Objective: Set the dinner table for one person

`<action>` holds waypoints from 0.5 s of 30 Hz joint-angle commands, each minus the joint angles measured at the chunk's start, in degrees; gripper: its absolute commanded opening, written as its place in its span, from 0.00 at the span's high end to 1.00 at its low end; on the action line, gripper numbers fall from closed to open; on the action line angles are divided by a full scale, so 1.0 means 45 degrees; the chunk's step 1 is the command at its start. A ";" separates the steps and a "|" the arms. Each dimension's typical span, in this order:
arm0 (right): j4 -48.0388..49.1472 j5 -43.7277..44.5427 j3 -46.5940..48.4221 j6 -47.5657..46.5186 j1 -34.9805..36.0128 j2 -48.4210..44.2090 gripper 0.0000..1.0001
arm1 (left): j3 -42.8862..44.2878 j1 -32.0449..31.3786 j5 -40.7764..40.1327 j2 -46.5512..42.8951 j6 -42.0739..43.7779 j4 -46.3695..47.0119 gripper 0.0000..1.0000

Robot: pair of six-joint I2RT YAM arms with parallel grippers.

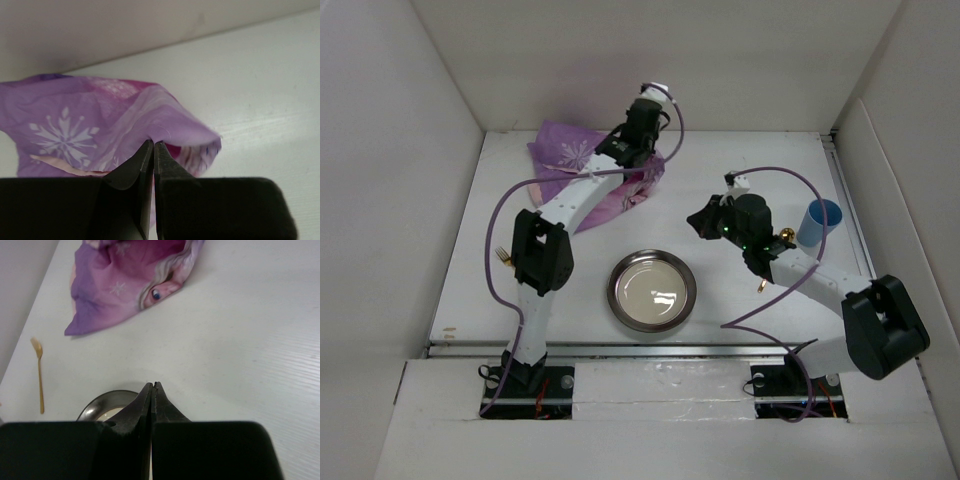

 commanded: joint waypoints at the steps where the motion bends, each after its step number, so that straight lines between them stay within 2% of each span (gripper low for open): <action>1: 0.1084 -0.0407 0.1128 0.0111 0.0686 0.0862 1.00 | 0.0580 0.0699 0.0751 -0.1745 -0.1068 0.0112 1.00; 2: 0.1201 -0.0407 0.1497 0.0249 0.1016 0.1503 0.85 | 0.0580 0.0835 0.1160 -0.2153 -0.1170 0.0170 1.00; 4: 0.1669 -0.0368 0.1870 0.0600 0.1389 0.2228 0.66 | 0.0638 0.0837 0.1261 -0.2604 -0.1171 0.0249 1.00; 5: 0.1884 -0.0368 0.2123 0.0641 0.1603 0.2657 0.49 | 0.0735 0.0837 0.1281 -0.2993 -0.1132 0.0385 1.00; 8: 0.1984 -0.0523 0.3489 0.0991 0.2132 0.4473 0.36 | 0.1280 0.0837 0.1184 -0.3541 -0.1035 0.0463 1.00; 12: 0.1926 -0.0620 0.5420 0.1208 0.2426 0.6369 0.28 | 0.2161 0.0837 0.1008 -0.3758 -0.0722 0.0191 1.00; 15: 0.1712 -0.0525 0.6225 0.1090 0.2991 0.7249 0.25 | 0.2064 0.0837 0.0989 -0.4110 -0.0683 0.0425 1.00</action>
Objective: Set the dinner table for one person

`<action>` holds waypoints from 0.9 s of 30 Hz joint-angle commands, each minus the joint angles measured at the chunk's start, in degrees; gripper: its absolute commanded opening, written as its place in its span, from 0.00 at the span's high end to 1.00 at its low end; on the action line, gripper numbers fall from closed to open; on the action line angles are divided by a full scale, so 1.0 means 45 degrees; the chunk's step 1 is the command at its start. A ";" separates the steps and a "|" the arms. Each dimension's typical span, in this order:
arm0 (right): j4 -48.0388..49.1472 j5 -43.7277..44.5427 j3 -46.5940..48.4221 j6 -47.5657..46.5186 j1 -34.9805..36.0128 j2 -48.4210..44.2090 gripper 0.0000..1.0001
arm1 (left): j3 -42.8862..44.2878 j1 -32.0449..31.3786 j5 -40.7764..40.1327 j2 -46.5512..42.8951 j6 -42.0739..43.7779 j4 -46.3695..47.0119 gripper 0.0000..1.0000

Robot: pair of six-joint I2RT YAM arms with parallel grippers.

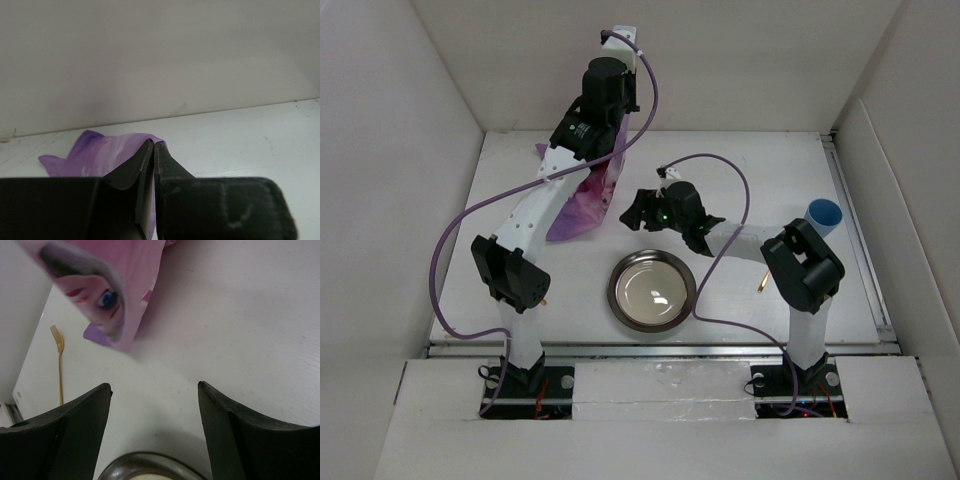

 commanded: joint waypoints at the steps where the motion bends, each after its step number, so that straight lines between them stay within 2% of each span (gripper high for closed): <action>1: 0.0545 0.0063 0.1480 0.0017 0.0674 0.0634 0.24 | 0.0515 -0.0023 0.0031 -0.1006 0.0114 0.0498 1.00; 11: 0.1367 0.1487 0.2516 0.0406 0.2199 0.1964 0.19 | 0.1257 0.0094 0.0167 -0.0949 0.0036 0.0498 1.00; 15: 0.0738 0.2540 0.3379 0.1246 0.2200 0.3253 0.21 | 0.1315 0.0094 0.0227 -0.1085 0.0035 0.0478 1.00; 18: 0.0662 0.3185 0.3612 0.1442 0.2200 0.3411 0.27 | 0.1374 0.0094 -0.0026 -0.1221 0.0114 0.0537 1.00; 21: -0.0429 0.4335 0.4236 0.1501 0.2200 0.3665 0.29 | 0.1374 0.0094 -0.0165 -0.1339 0.0426 0.0615 1.00; 25: -0.0687 0.4791 0.4630 0.1287 0.1908 0.3646 0.65 | 0.1549 0.0210 -0.0475 -0.1456 0.0679 0.0693 1.00; 26: -0.0725 0.4791 0.4552 0.1190 0.1637 0.3298 0.83 | 0.1550 0.0424 -0.0477 -0.1533 0.0680 0.0751 1.00; 27: -0.0667 0.4907 0.4435 0.1015 0.1460 0.3043 0.88 | 0.1511 0.0600 -0.0399 -0.1592 0.0622 0.0791 1.00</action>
